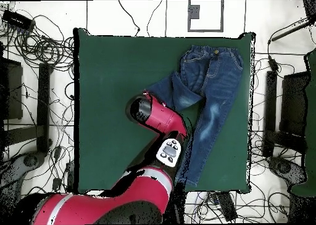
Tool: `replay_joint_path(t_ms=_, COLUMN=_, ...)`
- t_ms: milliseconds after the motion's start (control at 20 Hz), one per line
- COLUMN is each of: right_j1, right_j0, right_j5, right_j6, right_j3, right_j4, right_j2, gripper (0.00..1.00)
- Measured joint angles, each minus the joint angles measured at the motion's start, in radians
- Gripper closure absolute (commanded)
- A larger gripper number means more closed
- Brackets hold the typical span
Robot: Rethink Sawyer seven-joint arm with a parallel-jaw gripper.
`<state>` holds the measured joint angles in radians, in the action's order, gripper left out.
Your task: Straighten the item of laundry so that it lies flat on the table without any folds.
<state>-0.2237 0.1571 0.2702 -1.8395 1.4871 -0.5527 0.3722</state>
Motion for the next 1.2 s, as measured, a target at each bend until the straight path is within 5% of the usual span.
replay_joint_path(t_ms=650, right_j1=-0.174, right_j0=-0.101, right_j5=0.089, right_j6=0.000, right_j3=0.007, right_j4=0.036, right_j2=-0.052, gripper=0.00)
replay_joint_path(t_ms=1200, right_j1=-0.200, right_j0=-0.166, right_j5=0.089, right_j6=0.000, right_j3=0.011, right_j4=0.036, right_j2=-0.115, gripper=0.00)
